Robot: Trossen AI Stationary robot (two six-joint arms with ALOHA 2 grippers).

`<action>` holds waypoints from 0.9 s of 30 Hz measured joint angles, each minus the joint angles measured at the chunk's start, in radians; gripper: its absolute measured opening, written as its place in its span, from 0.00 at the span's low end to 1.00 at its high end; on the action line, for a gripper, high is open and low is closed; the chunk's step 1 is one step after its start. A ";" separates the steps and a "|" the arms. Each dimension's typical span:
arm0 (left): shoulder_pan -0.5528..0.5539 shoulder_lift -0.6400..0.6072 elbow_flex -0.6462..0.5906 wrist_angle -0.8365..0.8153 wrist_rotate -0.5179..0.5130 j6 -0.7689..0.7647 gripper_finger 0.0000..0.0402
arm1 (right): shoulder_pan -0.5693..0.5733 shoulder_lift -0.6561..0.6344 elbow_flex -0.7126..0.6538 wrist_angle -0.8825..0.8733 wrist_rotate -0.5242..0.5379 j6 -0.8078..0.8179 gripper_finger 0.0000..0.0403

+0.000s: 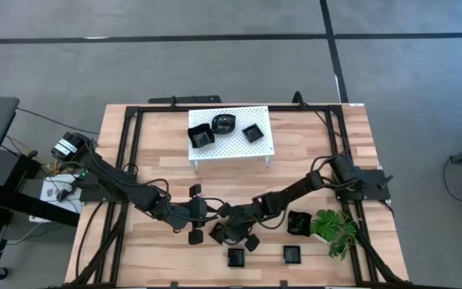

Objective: Pick & Place Mini shaped plates
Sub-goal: Stack the black square plate on top of the black square plate on the shelf

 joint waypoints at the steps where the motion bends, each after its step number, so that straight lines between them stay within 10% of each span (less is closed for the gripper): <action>1: 0.000 0.000 0.000 0.000 0.000 0.000 0.21 | 0.000 0.000 0.000 -0.001 0.000 -0.012 0.09; 13: 0.000 0.000 0.000 0.003 0.000 0.000 0.21 | -0.005 -0.154 -0.002 -0.223 0.038 -0.040 0.02; 23: 0.000 0.000 0.000 0.003 0.000 0.000 0.21 | -0.035 -0.525 0.000 -0.699 0.611 -0.003 0.01; 27: 0.000 0.000 0.000 0.003 0.000 0.000 0.21 | -0.130 -0.600 0.000 -0.712 0.663 -0.017 0.01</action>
